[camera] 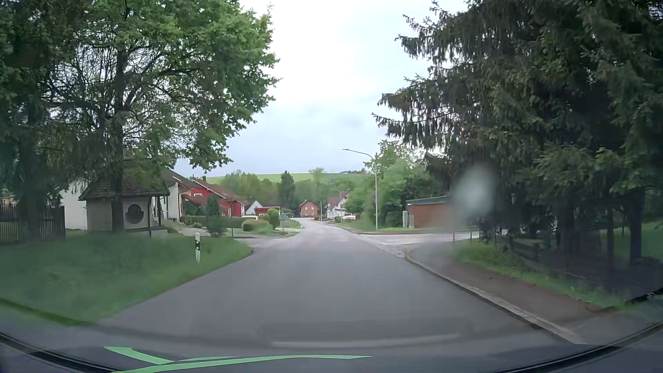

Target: Follow the waypoints while adhering to traffic rules and regulations

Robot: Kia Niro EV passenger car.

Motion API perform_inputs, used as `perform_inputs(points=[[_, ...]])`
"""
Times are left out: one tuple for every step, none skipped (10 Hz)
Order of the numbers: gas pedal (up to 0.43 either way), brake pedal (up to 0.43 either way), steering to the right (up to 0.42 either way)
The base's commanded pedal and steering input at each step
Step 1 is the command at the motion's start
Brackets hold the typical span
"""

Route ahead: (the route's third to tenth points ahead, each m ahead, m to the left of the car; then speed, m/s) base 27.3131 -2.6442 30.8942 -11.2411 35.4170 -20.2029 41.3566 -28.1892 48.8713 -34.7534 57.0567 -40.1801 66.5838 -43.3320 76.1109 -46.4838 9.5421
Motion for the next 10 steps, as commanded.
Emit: perform_inputs(points=[[0.000, 0.268, 0.004], [0.000, 0.274, 0.004], [0.000, 0.274, 0.004], [0.000, 0.280, 0.005], [0.000, 0.280, 0.005], [0.000, 0.280, 0.005], [0.000, 0.280, 0.005], [0.000, 0.280, 0.005], [0.000, 0.280, 0.006], [0.000, 0.280, 0.012]])
